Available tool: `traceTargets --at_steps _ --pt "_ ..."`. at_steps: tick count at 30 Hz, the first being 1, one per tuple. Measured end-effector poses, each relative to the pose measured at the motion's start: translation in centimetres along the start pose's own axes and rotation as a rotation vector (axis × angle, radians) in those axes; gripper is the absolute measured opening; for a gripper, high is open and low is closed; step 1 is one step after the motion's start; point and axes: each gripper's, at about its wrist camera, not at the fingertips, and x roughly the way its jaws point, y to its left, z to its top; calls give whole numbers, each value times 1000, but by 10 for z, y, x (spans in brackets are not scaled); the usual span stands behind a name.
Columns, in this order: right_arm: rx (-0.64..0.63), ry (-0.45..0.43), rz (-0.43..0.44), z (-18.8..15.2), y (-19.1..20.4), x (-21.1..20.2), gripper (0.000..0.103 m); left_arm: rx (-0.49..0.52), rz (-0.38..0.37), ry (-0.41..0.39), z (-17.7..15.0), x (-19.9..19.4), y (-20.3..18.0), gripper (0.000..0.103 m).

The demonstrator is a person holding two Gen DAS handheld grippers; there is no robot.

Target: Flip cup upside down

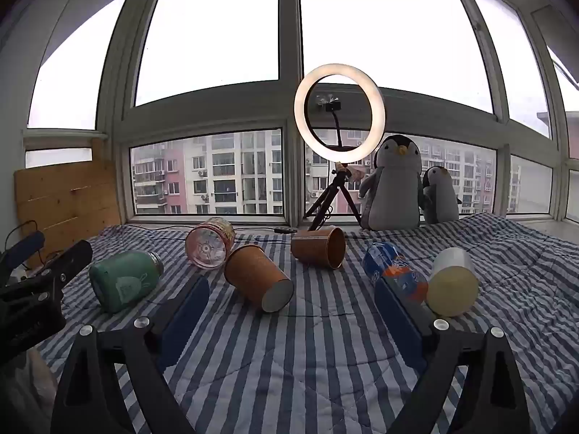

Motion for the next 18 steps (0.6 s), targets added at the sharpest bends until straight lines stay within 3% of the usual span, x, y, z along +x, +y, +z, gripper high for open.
traceTargets --at_steps 18 --pt "-1 -8 -2 1 0 1 91 -16 0 -8 0 -1 3 102"
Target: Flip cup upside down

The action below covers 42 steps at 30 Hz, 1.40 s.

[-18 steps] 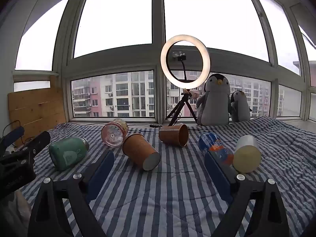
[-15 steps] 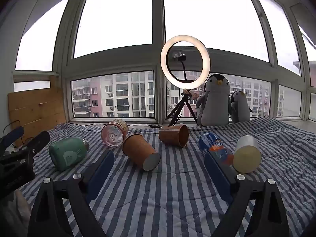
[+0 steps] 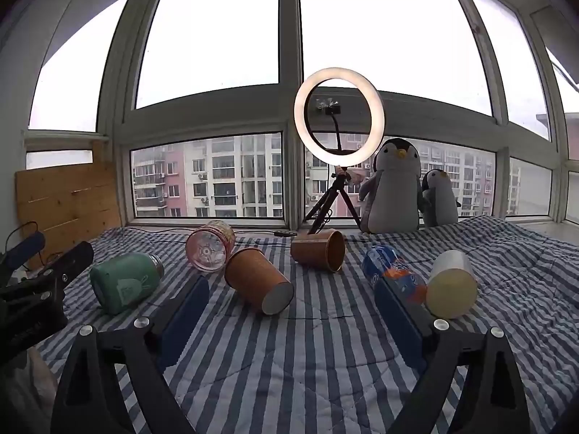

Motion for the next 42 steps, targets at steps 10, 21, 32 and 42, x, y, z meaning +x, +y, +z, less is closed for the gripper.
traceTargets --at_steps 10,21,32,42 --pt "4 -3 -7 2 -1 -1 91 0 5 1 -1 0 -2 102" --pt "7 -22 -32 0 -3 -4 91 -1 3 1 -1 0 -1 102" --pt "10 -41 -52 0 -4 -7 91 -2 3 2 0 0 -1 102" --pt "10 -42 -53 0 -4 -7 91 -2 3 1 0 0 -1 102"
